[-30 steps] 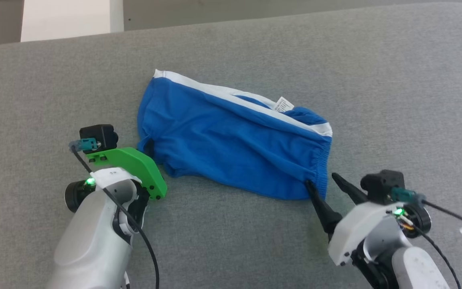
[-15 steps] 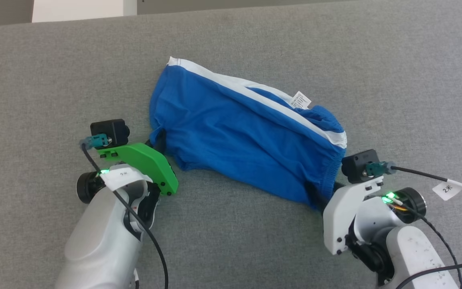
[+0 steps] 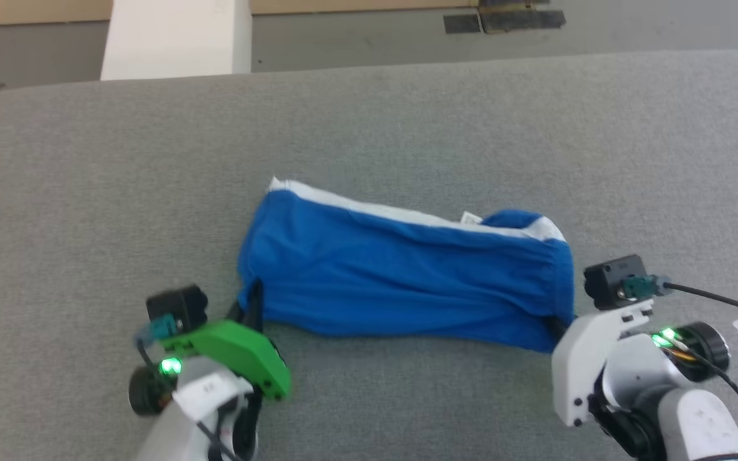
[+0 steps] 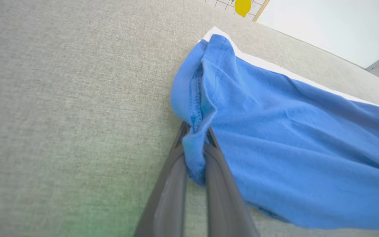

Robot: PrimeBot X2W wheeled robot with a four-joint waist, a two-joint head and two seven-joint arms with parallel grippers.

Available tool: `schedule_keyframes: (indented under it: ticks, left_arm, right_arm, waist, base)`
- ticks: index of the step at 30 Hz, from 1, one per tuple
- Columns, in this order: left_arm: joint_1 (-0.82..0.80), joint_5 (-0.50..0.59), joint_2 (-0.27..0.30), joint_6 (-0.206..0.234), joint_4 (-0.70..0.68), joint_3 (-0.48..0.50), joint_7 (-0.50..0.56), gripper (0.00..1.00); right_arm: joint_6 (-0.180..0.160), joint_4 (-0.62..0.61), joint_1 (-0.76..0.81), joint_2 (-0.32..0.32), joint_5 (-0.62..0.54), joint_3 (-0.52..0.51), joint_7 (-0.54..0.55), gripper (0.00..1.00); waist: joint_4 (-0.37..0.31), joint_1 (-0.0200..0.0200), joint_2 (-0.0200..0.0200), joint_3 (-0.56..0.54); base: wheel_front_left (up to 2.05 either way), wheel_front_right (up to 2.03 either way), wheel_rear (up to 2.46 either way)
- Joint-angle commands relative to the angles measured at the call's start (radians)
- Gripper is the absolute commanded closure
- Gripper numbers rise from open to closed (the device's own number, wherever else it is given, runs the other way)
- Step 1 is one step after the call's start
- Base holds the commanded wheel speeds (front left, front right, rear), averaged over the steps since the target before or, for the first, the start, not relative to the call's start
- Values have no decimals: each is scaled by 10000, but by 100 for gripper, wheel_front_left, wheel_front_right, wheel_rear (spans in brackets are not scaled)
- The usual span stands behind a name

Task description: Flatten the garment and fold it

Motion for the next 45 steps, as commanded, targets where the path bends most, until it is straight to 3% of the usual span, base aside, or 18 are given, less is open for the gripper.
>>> schedule_keyframes:
  ticks: [1, 8, 14, 15, 16, 25, 32, 37, 45]
  left_arm:
    - [487, -52, 21, 172, -331, -47, -5, 100]
    - [2066, -118, -27, 562, -1684, -681, 871, 100]
    - [2441, -249, -75, 585, -2001, -1054, 1427, 100]
    - [2428, -264, -85, 547, -2067, -1065, 1400, 90]
    - [2395, -286, -98, 472, -2151, -1055, 1305, 2]
    - [2586, -164, 261, -51, -2825, -1043, 610, 0]
    - [2275, 569, 716, -561, -3158, -764, -1227, 0]
    - [1630, 1155, 832, -1037, -2529, -415, -2347, 0]
    - [1033, 2390, 271, -1465, -2564, 1152, -2480, 0]
  right_arm:
    - [-15, -178, 242, -15, -96, -181, 279, 100]
    - [-15, -282, 779, -102, -109, -677, 1607, 100]
    - [-15, 159, 642, -164, -129, -755, 1821, 99]
    - [-15, 160, 607, -169, -133, -759, 1682, 56]
    - [-15, 156, 592, -159, -88, -820, 1507, 0]
    - [-15, -769, 1570, -56, 341, -1391, 163, 0]
    - [-15, -1664, 2197, -21, 612, -1450, -1747, 0]
    - [-15, -1264, 2153, -16, 1088, -1626, -2854, 0]
    - [-15, 143, 1355, -14, 1655, -1400, -3463, 0]
  waist:
    - [297, 0, -1, -307]
    - [600, 0, -1, -290]
    - [814, 0, -1, -101]
    - [847, 0, -1, -101]
    - [884, 0, -1, -128]
    - [842, 0, -1, -814]
    - [617, 0, -1, -1154]
    - [494, 0, -1, -1194]
    - [382, 0, -1, -1025]
  base:
    - [0, 0, 0]
    - [0, 0, 0]
    - [0, 0, 0]
    - [0, 0, 0]
    - [0, 0, 0]
    - [0, 0, 0]
    - [0, 0, 0]
    - [0, 0, 0]
    - [0, 0, 0]
